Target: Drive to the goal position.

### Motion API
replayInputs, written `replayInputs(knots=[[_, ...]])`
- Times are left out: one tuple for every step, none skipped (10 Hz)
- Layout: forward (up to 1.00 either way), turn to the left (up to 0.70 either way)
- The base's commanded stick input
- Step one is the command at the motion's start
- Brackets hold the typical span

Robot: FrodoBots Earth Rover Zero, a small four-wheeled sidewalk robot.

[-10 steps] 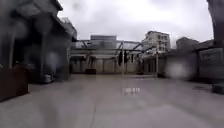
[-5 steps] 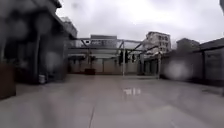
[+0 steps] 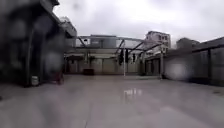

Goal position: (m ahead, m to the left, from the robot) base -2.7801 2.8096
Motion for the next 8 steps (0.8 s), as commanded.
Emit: replayInputs(knots=[[0.7,0.0],[0.7,0.0],[0.7,0.0],[0.7,0.0],[0.7,0.0],[0.7,0.0],[0.7,0.0],[0.7,0.0]])
